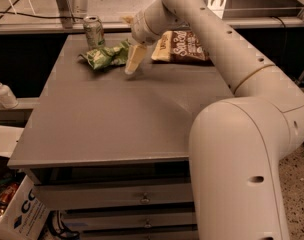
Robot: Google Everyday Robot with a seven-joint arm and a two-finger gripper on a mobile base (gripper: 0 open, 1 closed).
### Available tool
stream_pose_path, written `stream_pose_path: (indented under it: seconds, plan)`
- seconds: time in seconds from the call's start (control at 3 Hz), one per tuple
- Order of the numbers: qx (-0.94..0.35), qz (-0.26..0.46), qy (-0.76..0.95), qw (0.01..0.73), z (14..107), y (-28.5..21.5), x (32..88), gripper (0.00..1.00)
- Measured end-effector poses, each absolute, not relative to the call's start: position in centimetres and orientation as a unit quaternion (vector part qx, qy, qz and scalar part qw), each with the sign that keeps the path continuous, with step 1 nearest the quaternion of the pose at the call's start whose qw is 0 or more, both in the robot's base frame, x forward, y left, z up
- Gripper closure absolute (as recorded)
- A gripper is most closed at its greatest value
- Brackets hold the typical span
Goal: Move green jalapeno chip bag near 7up can
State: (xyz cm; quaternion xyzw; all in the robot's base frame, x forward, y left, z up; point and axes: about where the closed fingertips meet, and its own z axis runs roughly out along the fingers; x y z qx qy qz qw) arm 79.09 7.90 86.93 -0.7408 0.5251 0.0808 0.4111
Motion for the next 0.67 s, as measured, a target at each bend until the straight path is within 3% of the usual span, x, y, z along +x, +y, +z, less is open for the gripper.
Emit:
stream_pose_path:
  seconds: [0.67]
  plan:
    - [-0.699,0.077,0.549,0.451,91.3,2.9,74.2,0.00]
